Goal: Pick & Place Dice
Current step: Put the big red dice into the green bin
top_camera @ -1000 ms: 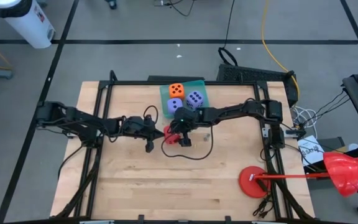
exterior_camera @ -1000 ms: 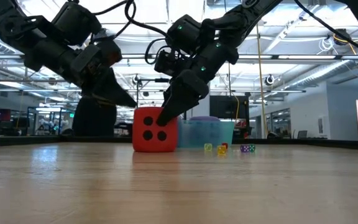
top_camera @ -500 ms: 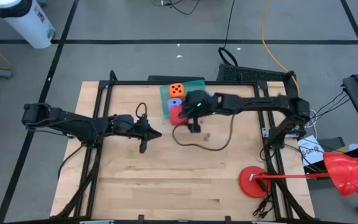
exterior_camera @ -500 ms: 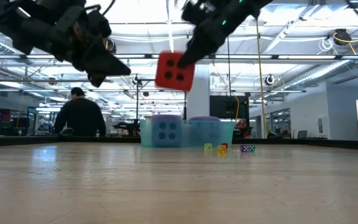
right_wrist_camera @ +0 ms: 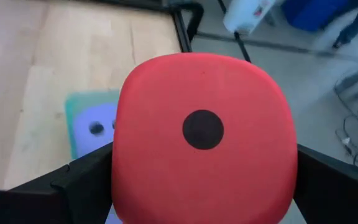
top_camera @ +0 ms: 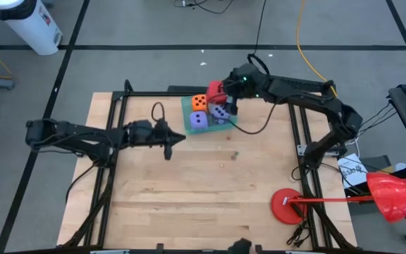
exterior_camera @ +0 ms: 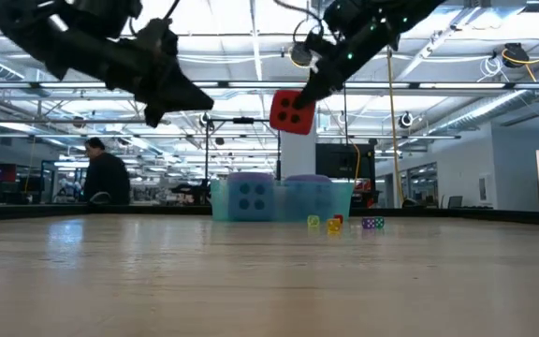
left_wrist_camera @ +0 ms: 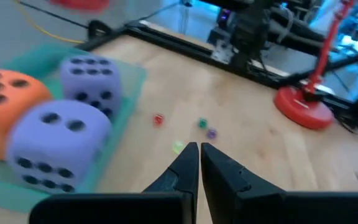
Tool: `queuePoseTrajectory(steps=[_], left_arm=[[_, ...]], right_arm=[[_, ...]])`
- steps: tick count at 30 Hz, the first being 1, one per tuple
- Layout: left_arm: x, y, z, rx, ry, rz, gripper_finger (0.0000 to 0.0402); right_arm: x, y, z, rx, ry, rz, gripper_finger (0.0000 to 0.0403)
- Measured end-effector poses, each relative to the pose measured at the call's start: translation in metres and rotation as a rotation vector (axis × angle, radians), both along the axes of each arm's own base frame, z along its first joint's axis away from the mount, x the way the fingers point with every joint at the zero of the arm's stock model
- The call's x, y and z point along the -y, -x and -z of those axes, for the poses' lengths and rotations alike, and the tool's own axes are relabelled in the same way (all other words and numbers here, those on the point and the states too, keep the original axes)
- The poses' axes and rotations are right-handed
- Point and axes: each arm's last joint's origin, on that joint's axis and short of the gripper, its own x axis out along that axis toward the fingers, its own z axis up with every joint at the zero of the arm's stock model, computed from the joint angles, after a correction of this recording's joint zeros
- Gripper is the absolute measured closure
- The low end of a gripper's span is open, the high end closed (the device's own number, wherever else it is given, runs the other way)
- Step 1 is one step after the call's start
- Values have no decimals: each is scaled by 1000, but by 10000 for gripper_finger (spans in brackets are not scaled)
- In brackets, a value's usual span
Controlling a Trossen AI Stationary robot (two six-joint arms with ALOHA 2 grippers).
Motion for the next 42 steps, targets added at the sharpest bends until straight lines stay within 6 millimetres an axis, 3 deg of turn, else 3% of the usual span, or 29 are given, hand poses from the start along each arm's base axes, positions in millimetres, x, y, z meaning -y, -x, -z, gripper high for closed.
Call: queuePoseTrajectory(steps=[6,11,26,35,42], left_arm=[[-30,-24,-34,-42,-100,-30,382],[-47,-47,-51,-54,-180,-16,395],[-78,-98,-36,-118,-155,15,398],[-91,-132,-43,-192,-154,25,398],[-103,-140,-26,-270,-95,-10,398]], right_arm=[[15,-12,26,-64,1,-6,9],[12,-23,46,-133,-28,-38,9],[-24,-31,83,-183,41,-185,9],[-26,-32,84,-174,32,-181,9],[-26,-33,84,-162,30,-172,9]])
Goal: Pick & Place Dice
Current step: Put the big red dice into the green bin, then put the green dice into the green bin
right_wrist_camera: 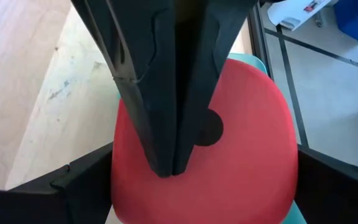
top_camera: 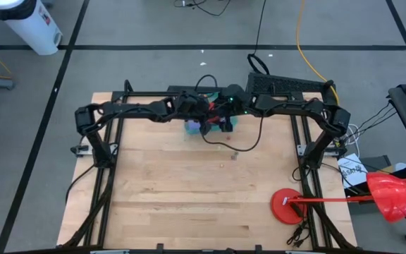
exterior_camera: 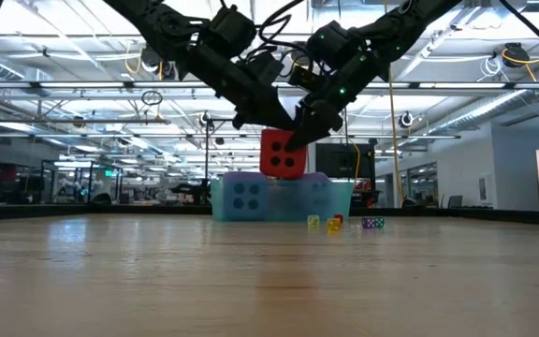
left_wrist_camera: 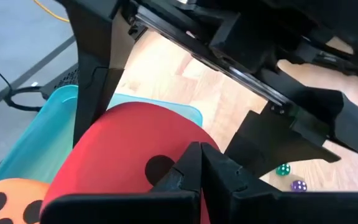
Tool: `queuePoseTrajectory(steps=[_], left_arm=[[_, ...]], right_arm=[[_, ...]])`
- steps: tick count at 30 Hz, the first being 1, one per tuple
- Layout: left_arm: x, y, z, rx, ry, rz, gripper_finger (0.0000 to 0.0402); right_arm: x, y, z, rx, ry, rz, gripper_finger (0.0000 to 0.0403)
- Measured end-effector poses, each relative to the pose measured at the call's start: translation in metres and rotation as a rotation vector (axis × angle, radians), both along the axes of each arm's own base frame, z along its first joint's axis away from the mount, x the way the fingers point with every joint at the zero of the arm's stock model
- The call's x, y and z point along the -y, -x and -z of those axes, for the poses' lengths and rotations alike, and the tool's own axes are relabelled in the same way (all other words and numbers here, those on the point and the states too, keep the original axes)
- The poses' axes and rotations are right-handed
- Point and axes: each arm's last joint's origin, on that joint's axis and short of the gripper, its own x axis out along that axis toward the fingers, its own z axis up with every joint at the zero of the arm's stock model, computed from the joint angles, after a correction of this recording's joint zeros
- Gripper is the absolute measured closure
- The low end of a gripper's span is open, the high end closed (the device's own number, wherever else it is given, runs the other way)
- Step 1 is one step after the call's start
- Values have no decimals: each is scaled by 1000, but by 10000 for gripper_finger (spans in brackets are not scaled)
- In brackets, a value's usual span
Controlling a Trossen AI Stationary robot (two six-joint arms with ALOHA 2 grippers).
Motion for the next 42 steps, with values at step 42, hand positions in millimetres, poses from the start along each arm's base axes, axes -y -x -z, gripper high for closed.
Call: queuePoseTrajectory(steps=[42], left_arm=[[31,55,-74,24,-120,82,398]], right_arm=[[-18,36,-56,81,-44,100,7]])
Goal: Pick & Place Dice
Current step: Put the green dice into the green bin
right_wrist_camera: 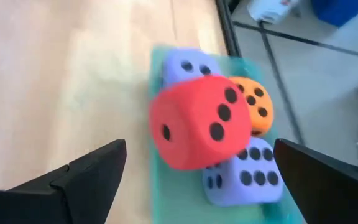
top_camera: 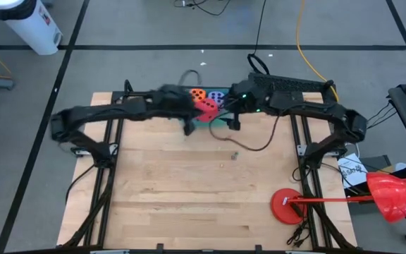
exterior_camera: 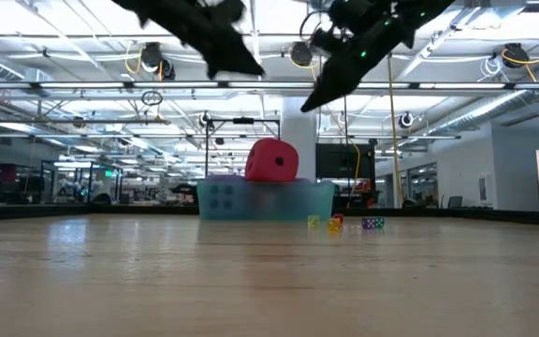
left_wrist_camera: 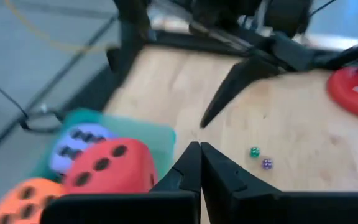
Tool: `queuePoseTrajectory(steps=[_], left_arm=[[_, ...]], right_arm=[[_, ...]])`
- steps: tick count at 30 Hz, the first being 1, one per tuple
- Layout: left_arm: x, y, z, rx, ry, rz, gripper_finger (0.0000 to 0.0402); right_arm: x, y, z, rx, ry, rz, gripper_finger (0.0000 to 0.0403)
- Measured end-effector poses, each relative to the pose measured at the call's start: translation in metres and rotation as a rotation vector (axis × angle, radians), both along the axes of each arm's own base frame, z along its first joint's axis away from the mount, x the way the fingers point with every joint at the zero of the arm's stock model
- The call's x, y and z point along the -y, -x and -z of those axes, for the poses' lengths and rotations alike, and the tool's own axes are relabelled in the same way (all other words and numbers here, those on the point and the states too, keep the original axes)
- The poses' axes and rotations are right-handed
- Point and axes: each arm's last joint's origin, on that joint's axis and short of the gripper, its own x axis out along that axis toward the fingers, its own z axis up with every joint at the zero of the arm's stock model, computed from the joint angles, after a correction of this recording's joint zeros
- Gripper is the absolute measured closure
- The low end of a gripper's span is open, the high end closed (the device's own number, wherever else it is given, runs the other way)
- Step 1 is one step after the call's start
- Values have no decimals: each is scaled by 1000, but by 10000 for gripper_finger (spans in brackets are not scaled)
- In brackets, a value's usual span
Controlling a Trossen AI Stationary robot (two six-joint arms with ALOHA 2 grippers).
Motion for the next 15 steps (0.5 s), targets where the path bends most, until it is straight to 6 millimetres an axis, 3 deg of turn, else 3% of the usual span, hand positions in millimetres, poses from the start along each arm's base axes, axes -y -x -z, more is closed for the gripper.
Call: queuePoseTrajectory(steps=[3,5,10,15], left_arm=[[11,33,-21,65,-46,18,395],[15,56,-22,81,-36,28,394],[25,103,-2,193,0,54,397],[35,137,22,252,-23,44,399]], right_arm=[[-2,18,-14,88,-146,-87,8],[-5,31,-18,155,-228,-150,8],[-15,66,-10,337,-280,-153,8],[-28,94,10,490,-292,-138,8]])
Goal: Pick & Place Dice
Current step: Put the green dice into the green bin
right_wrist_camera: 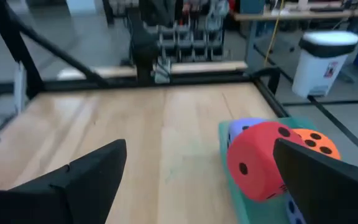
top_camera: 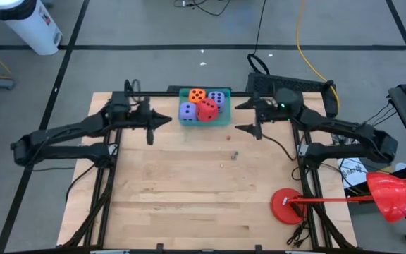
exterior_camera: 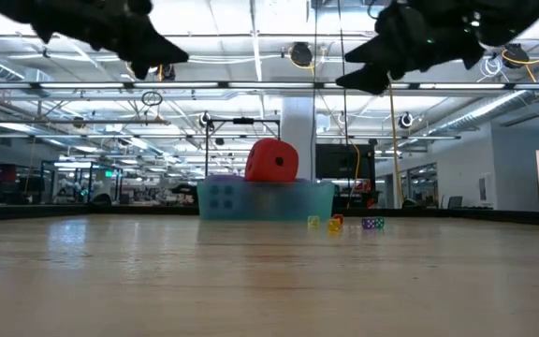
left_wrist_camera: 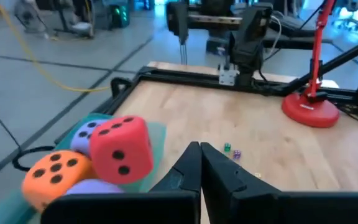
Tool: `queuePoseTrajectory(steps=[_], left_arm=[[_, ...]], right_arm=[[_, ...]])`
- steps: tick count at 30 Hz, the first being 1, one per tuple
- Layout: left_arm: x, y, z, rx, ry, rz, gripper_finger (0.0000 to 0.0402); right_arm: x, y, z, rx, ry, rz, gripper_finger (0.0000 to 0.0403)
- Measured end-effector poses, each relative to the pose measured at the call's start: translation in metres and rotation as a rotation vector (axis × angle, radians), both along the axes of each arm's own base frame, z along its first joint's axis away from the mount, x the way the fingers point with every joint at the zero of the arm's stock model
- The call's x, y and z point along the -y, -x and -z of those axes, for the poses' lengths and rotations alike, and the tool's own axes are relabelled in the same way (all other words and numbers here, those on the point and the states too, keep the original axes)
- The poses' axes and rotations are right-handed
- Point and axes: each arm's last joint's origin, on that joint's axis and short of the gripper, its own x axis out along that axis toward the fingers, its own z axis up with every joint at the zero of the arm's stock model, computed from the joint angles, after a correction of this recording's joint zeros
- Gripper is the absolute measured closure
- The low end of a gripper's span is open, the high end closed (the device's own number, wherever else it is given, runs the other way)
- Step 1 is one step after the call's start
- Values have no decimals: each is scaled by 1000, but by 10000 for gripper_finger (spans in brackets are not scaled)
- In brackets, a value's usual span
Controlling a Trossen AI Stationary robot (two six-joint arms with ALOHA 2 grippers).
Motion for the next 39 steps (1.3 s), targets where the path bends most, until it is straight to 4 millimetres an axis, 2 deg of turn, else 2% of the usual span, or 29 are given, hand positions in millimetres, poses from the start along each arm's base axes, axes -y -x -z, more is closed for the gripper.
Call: queuePoseTrajectory(steps=[4,9,17,23,32,39], left_arm=[[8,19,16,96,-16,21,396],[14,30,37,203,12,45,397],[15,34,73,127,155,4,394],[18,36,94,84,146,16,378],[18,39,103,91,94,-44,376],[18,38,103,94,92,-34,376]], right_arm=[[-10,13,20,73,-75,-32,8],[-22,21,51,101,-128,-35,8],[-35,34,99,18,-146,-51,8],[-46,38,118,-44,-168,-25,8],[-73,33,138,-146,-103,90,8],[-81,28,157,-267,-56,138,8]])
